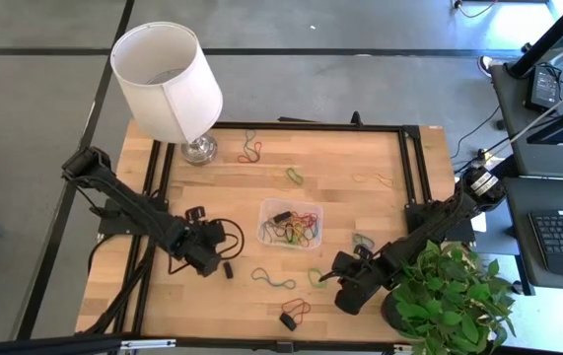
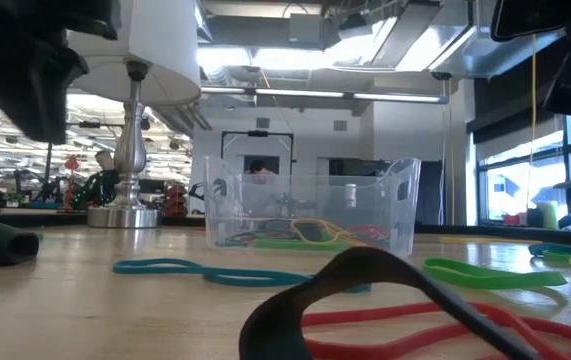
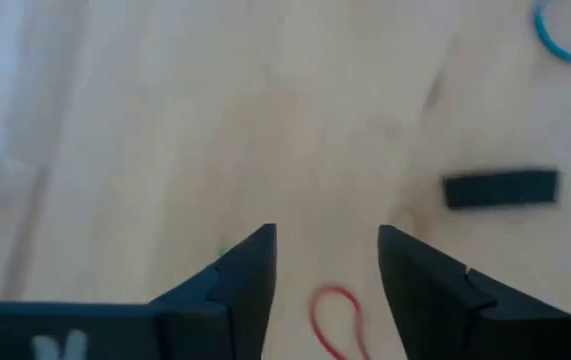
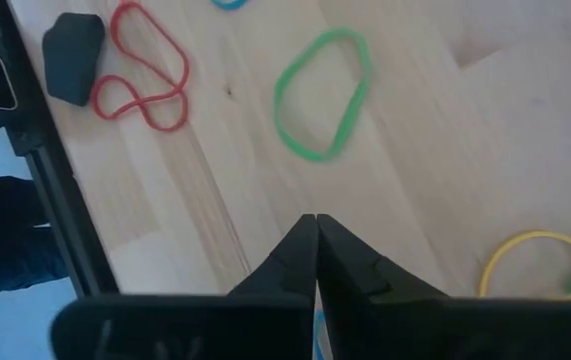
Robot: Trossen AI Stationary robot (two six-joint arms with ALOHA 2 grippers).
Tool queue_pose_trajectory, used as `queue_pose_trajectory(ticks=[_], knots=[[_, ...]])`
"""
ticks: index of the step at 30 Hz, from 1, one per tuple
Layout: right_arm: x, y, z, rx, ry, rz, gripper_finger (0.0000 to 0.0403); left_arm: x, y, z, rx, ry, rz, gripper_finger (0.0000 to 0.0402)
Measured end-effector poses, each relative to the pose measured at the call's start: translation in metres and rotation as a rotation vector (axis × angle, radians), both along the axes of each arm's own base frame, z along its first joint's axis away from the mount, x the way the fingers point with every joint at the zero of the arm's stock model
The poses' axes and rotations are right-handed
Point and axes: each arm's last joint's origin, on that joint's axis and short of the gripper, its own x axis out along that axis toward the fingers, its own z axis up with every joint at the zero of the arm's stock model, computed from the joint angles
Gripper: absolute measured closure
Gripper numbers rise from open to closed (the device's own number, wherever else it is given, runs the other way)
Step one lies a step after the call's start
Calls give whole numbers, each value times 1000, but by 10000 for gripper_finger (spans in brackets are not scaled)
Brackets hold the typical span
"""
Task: Pick and place rubber bands into bin
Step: Put the black rubber band into the transparent bin
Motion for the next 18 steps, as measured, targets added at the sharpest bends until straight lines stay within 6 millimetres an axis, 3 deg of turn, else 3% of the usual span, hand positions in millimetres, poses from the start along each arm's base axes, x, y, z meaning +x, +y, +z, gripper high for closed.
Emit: queue_pose_trajectory(ticks=[9,18], knots=[[3,-1,1,13,-15,-8,389,8,-7,1,-101,-53,-33,249],[12,-10,1,23,-31,-51,389,26,-22,-2,5,-83,-694,274]])
